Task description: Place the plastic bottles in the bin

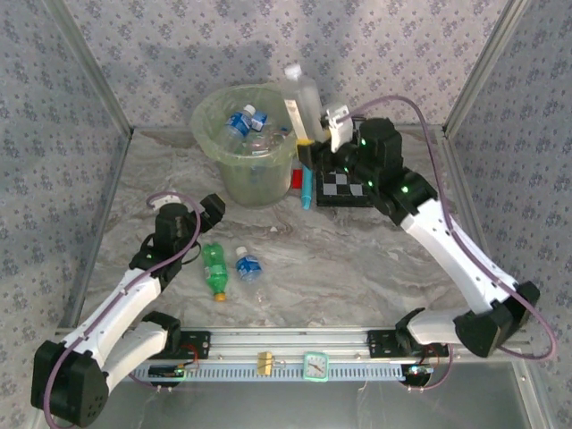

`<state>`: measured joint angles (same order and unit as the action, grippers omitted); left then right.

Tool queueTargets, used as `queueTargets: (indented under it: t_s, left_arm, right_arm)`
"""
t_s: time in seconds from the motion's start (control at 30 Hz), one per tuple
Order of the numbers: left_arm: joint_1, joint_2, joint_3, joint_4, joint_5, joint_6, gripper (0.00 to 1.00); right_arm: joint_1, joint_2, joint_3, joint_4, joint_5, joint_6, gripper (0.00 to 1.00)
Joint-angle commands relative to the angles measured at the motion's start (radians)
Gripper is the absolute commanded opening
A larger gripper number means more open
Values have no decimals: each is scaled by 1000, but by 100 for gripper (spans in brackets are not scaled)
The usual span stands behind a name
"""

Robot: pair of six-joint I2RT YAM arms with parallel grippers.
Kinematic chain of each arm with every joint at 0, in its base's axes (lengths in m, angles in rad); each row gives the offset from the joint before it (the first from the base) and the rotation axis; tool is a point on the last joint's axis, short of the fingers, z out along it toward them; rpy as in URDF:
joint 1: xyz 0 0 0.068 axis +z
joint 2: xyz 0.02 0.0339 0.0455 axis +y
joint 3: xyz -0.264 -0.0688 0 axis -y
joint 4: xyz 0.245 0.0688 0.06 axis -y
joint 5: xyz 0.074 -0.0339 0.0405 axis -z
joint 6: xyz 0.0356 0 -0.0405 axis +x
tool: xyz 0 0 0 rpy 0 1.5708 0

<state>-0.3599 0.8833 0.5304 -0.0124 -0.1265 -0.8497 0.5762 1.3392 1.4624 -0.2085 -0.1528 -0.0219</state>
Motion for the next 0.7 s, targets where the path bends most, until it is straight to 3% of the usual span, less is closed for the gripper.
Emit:
queueTargets:
  t_s: [0.0,0.33,0.67]
  left_arm:
    - [7,-30,33,-34,5,38,100]
    - [10,-59,10,-61,27,56,100]
    - [12,-75,1,-91,31,64,100]
  right_arm:
    - [-10,103,115,31,14,-97,48]
    - [-9,434,481,-100,24,-173,48]
    - [10,684,736,-246,96,-221,49]
